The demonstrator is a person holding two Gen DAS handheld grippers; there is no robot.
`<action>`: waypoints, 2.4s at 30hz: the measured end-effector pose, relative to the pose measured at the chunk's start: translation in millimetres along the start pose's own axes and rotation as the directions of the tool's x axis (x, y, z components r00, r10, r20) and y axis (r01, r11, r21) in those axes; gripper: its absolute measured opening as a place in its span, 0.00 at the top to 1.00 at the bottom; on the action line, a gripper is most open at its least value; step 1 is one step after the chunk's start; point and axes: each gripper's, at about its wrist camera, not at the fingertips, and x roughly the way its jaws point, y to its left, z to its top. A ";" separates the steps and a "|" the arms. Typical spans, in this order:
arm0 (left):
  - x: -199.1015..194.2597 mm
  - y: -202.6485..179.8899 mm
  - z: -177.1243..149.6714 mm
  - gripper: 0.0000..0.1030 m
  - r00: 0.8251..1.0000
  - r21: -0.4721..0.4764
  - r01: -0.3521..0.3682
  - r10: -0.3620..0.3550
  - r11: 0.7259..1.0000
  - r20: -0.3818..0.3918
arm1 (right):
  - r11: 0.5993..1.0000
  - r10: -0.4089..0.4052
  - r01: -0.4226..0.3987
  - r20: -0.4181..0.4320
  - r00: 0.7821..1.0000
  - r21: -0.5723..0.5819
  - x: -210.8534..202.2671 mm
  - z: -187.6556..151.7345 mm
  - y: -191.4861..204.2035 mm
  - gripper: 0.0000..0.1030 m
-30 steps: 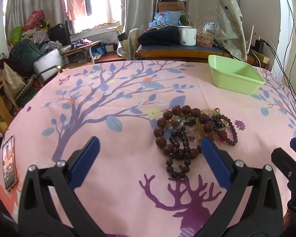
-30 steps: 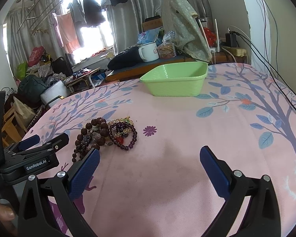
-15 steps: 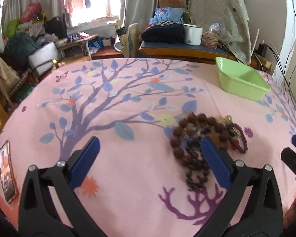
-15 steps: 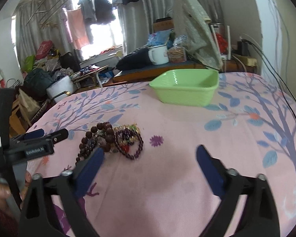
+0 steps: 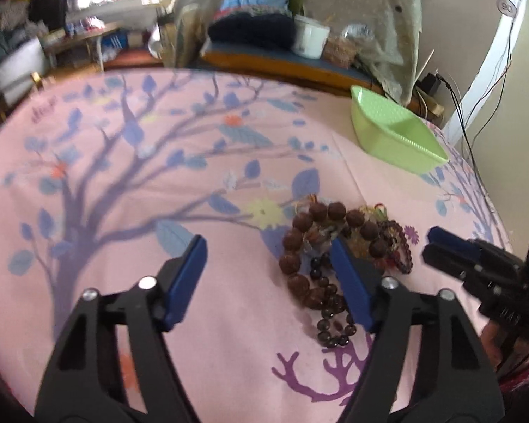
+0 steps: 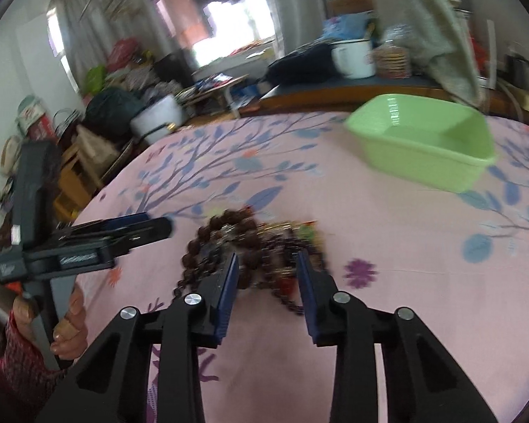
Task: Organize jewelry
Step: 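Close both grippers on the large brown wooden bead bracelet, then lift the brown bracelet with both grippers and carry it over the green tray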
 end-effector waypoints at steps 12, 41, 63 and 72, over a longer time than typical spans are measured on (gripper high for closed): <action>21.0 0.8 -2.4 0.38 0.997 0.004 0.045 -0.044 0.999 -0.057 | 0.999 -0.034 0.034 -0.030 0.999 0.012 14.8 -1.8 -15.4 0.95; -89.4 -70.5 27.8 0.85 0.958 0.145 0.184 -0.210 0.972 0.195 | 0.984 0.080 -0.025 0.308 0.948 -0.178 -103.1 43.3 36.1 1.00; 41.2 -172.8 135.2 0.85 0.970 0.225 0.224 -0.240 0.948 0.046 | 0.985 -0.144 0.110 0.289 0.946 0.131 -78.3 94.5 -121.1 1.00; 125.0 -184.4 158.2 0.85 0.978 0.145 0.209 -0.207 0.967 -0.029 | 0.967 -0.211 0.170 0.221 0.952 0.188 -28.5 99.0 -180.5 1.00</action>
